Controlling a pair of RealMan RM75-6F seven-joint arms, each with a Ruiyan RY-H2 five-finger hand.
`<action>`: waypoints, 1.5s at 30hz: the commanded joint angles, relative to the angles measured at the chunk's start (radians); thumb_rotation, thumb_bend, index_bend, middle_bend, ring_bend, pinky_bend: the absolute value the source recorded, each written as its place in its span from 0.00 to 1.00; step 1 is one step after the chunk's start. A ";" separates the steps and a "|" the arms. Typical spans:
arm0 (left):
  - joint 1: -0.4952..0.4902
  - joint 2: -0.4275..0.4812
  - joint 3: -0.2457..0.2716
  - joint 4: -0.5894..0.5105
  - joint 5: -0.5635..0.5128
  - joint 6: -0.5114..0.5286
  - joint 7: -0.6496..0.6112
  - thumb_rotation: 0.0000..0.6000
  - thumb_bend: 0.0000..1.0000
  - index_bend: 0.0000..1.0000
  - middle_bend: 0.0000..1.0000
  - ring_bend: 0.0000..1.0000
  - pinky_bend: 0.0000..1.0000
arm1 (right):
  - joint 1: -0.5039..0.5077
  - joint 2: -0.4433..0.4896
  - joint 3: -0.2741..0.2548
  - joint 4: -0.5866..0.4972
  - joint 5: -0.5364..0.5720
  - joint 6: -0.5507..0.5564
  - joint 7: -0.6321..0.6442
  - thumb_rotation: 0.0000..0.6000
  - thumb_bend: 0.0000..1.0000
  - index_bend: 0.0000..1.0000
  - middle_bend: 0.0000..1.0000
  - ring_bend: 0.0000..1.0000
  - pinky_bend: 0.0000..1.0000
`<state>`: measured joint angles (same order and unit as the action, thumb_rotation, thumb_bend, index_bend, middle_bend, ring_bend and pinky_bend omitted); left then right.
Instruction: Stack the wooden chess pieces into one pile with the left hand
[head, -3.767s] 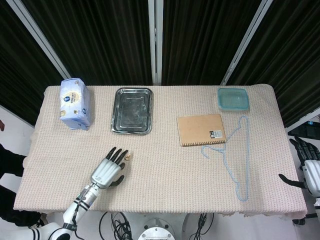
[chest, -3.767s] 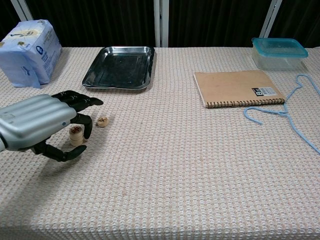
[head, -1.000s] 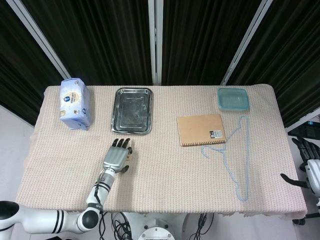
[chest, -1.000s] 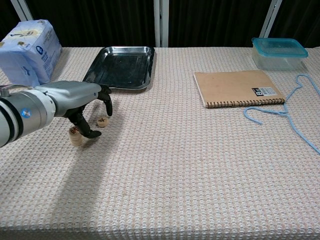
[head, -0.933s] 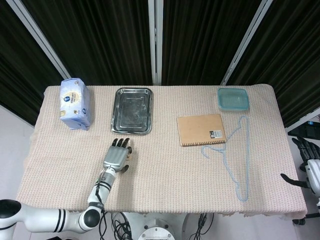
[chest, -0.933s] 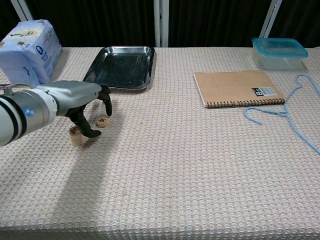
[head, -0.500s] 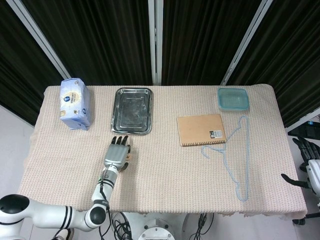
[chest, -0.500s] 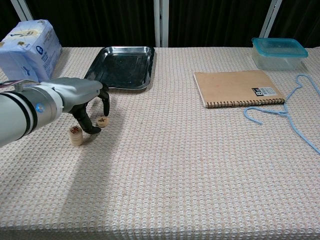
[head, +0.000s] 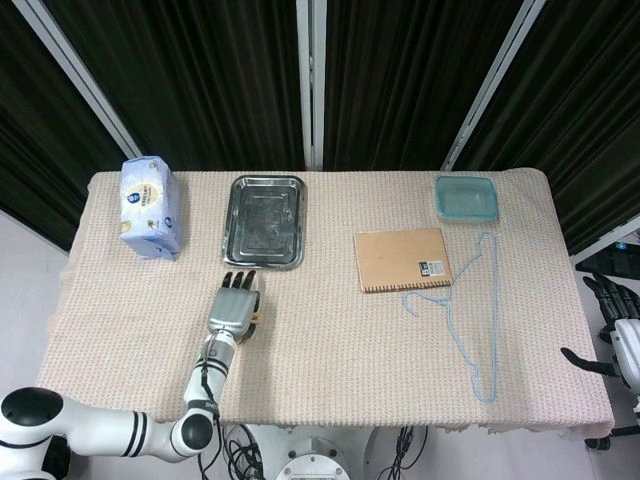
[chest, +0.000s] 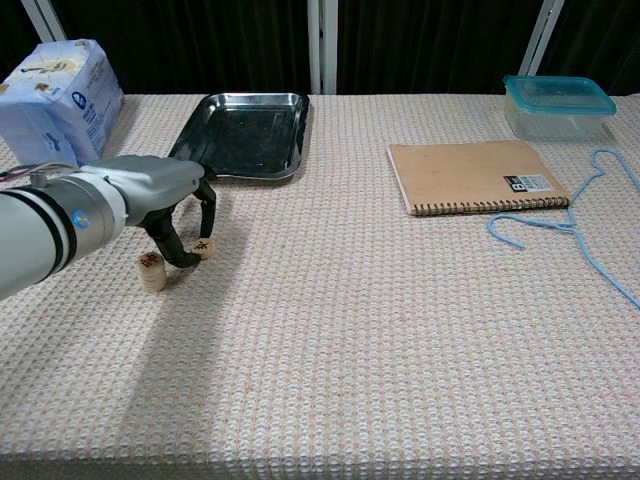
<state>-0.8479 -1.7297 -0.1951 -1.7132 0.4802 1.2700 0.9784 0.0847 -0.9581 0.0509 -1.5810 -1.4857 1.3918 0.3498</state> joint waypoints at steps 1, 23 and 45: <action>0.000 -0.003 0.002 0.003 0.000 0.000 -0.005 1.00 0.29 0.50 0.02 0.00 0.00 | 0.000 0.000 0.000 -0.001 0.000 0.000 0.001 1.00 0.08 0.00 0.00 0.00 0.00; 0.005 0.033 -0.001 -0.088 0.066 0.048 -0.044 1.00 0.29 0.52 0.04 0.00 0.00 | 0.002 0.004 -0.002 -0.001 0.003 -0.008 0.000 1.00 0.08 0.00 0.00 0.00 0.00; 0.076 0.219 0.117 -0.421 0.106 0.234 0.035 1.00 0.29 0.53 0.05 0.00 0.00 | -0.001 0.000 -0.007 -0.017 -0.010 0.005 -0.028 1.00 0.08 0.00 0.00 0.00 0.00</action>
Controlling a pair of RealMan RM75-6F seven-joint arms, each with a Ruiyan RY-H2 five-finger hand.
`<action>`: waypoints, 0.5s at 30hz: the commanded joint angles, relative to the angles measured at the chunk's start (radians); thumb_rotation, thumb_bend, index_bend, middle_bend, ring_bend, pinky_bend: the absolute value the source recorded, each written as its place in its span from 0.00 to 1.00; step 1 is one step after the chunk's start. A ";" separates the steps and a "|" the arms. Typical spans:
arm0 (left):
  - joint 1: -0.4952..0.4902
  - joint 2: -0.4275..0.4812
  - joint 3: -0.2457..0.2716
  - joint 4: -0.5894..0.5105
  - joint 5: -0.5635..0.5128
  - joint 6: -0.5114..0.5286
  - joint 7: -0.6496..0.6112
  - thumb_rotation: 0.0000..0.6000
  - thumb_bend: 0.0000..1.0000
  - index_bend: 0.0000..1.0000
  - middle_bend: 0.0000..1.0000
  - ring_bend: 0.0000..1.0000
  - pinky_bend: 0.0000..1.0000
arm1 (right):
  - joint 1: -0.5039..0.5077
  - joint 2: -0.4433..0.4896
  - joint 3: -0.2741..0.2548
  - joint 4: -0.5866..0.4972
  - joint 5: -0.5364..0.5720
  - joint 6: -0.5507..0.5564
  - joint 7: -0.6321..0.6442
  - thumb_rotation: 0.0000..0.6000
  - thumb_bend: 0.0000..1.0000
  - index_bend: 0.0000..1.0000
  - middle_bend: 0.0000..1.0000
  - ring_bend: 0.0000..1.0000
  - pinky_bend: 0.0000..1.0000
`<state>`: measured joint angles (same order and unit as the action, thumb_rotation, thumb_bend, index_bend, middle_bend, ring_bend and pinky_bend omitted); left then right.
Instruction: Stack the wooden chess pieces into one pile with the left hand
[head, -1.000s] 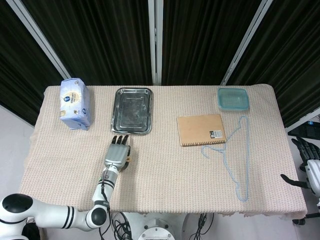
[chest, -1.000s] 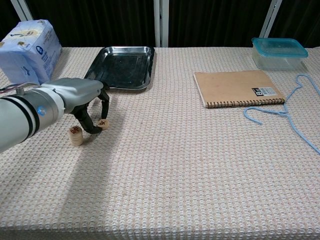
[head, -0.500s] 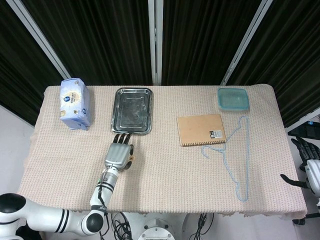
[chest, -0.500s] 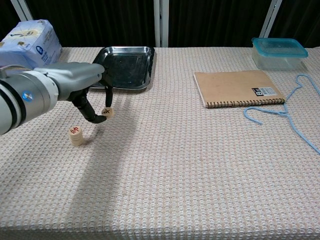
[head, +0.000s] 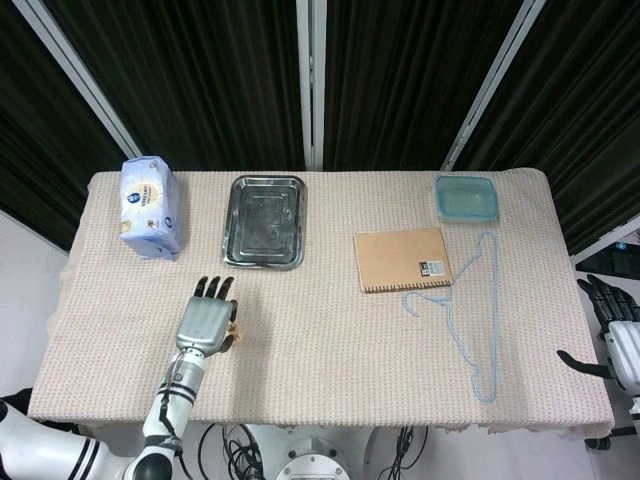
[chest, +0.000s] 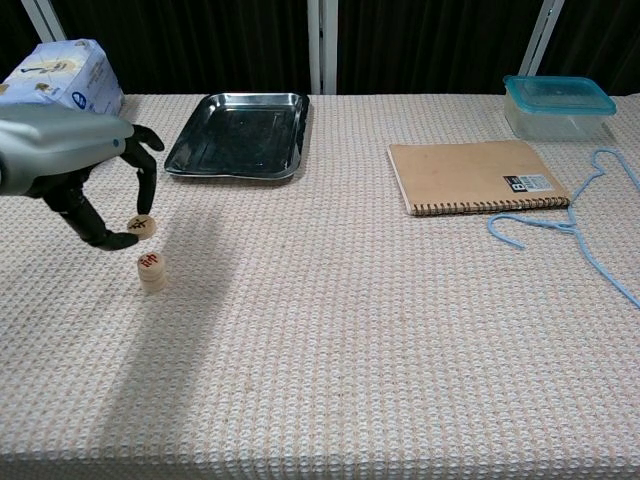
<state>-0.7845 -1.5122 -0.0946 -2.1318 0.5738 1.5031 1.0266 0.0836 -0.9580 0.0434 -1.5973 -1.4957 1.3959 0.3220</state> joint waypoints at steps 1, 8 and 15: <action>0.017 -0.001 0.022 0.003 0.017 -0.003 -0.021 1.00 0.29 0.53 0.05 0.00 0.00 | 0.000 0.000 0.001 -0.001 0.000 0.001 0.001 1.00 0.08 0.00 0.00 0.00 0.00; 0.041 -0.023 0.053 0.043 0.055 -0.028 -0.063 1.00 0.29 0.53 0.05 0.00 0.00 | -0.007 0.005 0.002 -0.003 0.001 0.014 0.007 1.00 0.08 0.00 0.00 0.00 0.00; 0.046 -0.041 0.052 0.059 0.059 -0.032 -0.058 1.00 0.29 0.53 0.05 0.00 0.00 | -0.010 0.009 0.003 0.001 0.003 0.017 0.023 1.00 0.08 0.00 0.00 0.00 0.00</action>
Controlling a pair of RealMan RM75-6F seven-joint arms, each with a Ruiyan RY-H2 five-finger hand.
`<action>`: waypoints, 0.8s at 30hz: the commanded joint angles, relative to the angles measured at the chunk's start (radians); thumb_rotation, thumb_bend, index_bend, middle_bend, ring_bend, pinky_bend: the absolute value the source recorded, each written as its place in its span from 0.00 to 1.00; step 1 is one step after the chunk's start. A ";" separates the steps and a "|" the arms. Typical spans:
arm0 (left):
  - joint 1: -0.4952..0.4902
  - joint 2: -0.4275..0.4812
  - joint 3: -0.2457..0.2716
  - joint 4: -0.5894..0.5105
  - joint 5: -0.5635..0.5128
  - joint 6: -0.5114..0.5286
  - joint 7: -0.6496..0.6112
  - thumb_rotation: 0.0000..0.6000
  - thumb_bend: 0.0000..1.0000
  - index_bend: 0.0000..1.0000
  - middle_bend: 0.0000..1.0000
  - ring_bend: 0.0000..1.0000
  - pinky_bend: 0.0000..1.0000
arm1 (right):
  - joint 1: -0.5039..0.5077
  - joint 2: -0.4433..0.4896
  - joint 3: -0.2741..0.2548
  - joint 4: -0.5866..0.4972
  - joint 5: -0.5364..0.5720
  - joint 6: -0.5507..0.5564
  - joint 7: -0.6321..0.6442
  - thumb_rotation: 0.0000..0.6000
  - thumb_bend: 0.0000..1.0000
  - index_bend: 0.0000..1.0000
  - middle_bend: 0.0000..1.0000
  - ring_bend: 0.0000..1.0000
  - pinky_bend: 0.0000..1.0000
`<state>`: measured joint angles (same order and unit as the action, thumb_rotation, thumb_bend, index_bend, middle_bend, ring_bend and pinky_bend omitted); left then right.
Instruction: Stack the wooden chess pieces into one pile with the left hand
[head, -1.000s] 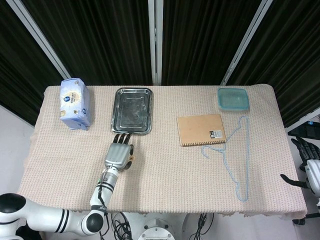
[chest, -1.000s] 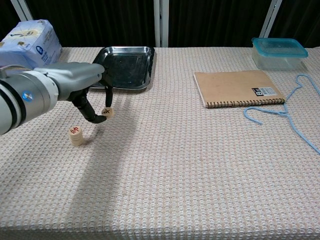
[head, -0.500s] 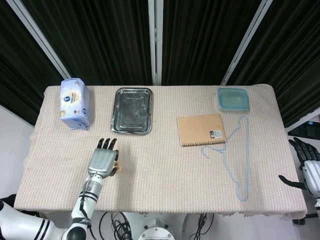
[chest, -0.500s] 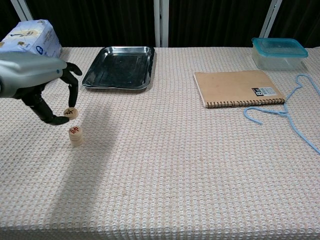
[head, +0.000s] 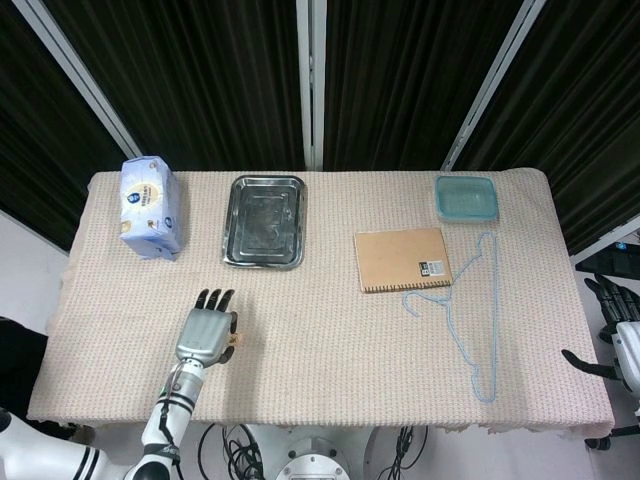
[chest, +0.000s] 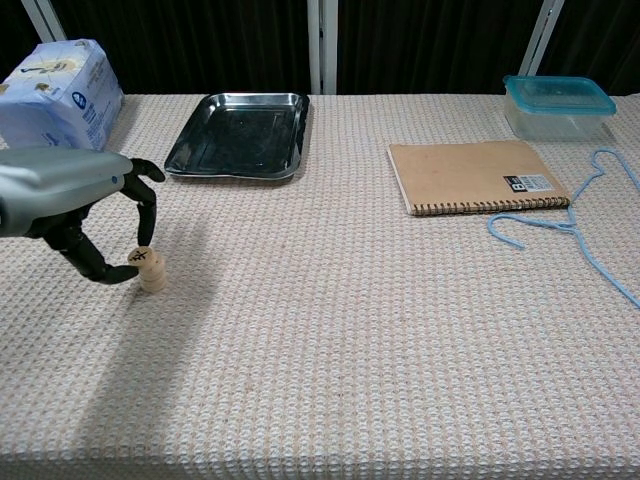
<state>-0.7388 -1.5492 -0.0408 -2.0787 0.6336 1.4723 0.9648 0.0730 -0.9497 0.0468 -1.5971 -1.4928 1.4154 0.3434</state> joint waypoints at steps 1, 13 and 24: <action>0.000 -0.005 -0.004 0.008 -0.003 -0.001 0.005 1.00 0.29 0.53 0.05 0.00 0.00 | 0.001 0.001 0.000 0.002 0.000 -0.003 0.002 1.00 0.08 0.00 0.00 0.00 0.00; 0.000 -0.022 -0.023 0.039 -0.031 -0.006 0.023 1.00 0.29 0.53 0.05 0.00 0.00 | 0.000 0.002 0.001 0.005 0.001 -0.002 0.007 1.00 0.08 0.00 0.00 0.00 0.00; 0.000 -0.019 -0.031 0.031 -0.035 -0.008 0.030 1.00 0.29 0.52 0.05 0.00 0.00 | 0.001 0.007 -0.001 -0.001 0.004 -0.011 0.007 1.00 0.08 0.00 0.00 0.00 0.00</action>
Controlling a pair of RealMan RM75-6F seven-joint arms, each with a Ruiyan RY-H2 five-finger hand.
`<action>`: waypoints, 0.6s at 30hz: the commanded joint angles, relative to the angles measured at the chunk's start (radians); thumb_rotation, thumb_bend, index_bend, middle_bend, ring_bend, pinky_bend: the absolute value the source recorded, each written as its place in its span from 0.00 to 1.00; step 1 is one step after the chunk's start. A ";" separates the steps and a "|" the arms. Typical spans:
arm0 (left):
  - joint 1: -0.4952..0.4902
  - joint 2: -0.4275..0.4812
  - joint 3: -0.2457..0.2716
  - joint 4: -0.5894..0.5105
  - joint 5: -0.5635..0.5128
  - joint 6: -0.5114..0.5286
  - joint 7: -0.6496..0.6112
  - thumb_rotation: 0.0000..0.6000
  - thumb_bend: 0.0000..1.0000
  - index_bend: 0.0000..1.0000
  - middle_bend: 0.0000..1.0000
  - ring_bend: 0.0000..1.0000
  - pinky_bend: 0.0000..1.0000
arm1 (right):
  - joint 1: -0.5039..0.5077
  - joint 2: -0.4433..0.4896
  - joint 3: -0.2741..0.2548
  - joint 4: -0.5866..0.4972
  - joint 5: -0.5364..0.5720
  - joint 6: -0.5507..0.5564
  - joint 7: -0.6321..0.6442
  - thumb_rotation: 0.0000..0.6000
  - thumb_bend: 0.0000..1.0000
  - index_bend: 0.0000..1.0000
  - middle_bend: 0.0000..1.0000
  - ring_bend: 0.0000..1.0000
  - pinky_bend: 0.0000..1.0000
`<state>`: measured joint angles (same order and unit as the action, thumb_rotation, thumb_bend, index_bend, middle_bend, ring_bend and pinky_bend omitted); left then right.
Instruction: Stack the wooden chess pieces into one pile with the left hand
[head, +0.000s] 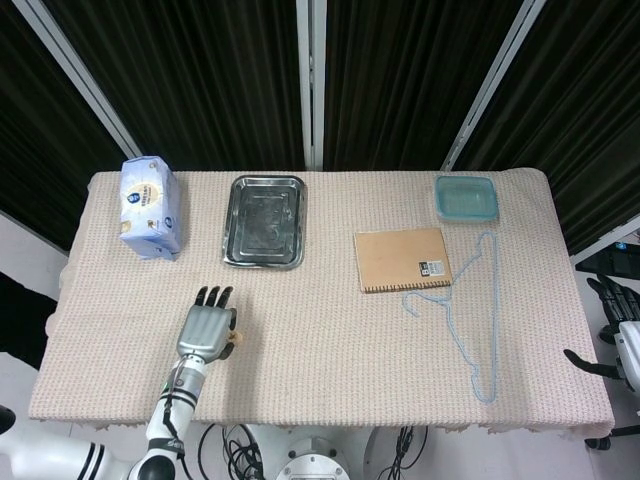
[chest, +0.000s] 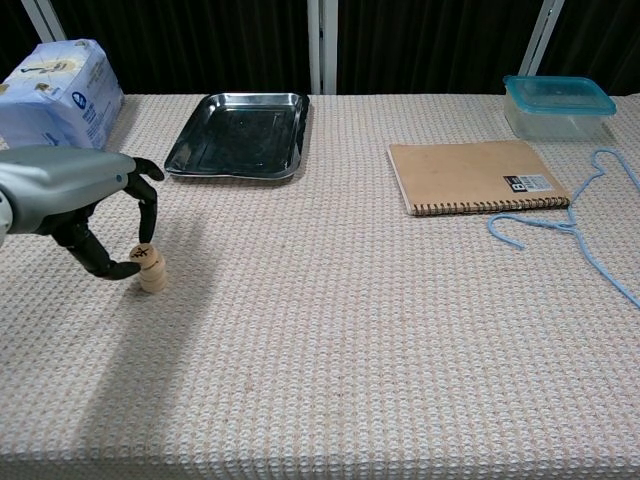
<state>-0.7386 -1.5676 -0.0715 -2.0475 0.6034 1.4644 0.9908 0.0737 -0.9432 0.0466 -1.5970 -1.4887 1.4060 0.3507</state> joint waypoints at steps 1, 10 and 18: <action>0.000 -0.001 0.000 0.000 -0.008 -0.001 0.005 1.00 0.29 0.52 0.05 0.00 0.00 | 0.001 0.001 -0.001 -0.002 -0.001 -0.002 -0.001 1.00 0.08 0.00 0.00 0.00 0.00; -0.002 -0.004 -0.003 0.001 -0.014 -0.008 0.008 1.00 0.28 0.42 0.05 0.00 0.00 | 0.002 0.005 -0.001 -0.006 0.006 -0.010 -0.005 1.00 0.08 0.00 0.00 0.00 0.00; 0.000 0.007 -0.004 -0.013 -0.015 -0.008 0.004 1.00 0.29 0.28 0.04 0.00 0.00 | 0.003 0.005 0.000 -0.006 0.010 -0.016 -0.006 1.00 0.08 0.00 0.00 0.00 0.00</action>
<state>-0.7392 -1.5607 -0.0758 -2.0596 0.5882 1.4559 0.9958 0.0770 -0.9381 0.0462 -1.6034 -1.4784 1.3900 0.3442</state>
